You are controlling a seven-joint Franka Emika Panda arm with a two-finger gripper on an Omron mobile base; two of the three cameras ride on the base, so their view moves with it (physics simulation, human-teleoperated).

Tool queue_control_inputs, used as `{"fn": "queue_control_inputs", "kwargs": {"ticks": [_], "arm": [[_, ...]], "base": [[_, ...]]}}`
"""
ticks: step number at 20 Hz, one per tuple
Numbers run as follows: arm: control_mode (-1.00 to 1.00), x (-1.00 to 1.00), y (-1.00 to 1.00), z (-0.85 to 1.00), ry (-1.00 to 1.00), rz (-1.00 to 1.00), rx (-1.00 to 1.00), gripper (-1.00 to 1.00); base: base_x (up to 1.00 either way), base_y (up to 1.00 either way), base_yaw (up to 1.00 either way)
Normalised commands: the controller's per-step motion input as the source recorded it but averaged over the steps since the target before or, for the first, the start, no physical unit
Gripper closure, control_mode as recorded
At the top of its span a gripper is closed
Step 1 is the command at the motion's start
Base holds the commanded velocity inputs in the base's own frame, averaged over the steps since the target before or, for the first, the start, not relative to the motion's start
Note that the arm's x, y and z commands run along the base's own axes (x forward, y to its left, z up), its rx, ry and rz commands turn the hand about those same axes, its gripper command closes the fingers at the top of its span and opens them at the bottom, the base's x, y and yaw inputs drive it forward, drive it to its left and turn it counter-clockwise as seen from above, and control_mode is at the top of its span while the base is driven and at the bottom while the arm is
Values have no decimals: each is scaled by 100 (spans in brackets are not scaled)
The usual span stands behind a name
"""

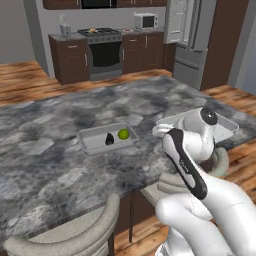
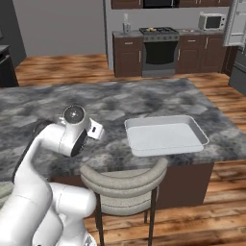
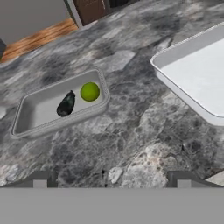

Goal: Place the cold items (lime and eggplant) from the fridge in one tupperware on the dining counter. Place the warm items (hot dog and kebab skewer) in the stove area in another tupperware.

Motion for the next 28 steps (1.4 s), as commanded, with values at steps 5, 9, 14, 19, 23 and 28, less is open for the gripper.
{"fn": "queue_control_inputs", "kwargs": {"ticks": [5, 9, 14, 19, 23, 28], "arm": [[-100, -100, -6, 8, -1, 0, -14, -100], [-100, -100, 0, 0, 15, 3, -26, -100], [-100, -92, 0, -56, 16, 3, -15, -100], [-100, -29, 0, -30, -7, 0, 0, -100], [100, 0, 0, 0, 0, 0, 0, -100], [100, 0, 0, 0, 0, 0, 0, -100]], "base": [[0, 0, 0], [0, 0, 0], [0, 0, 0], [0, 0, 0], [-49, -31, 0], [-22, -96, 0]]}}
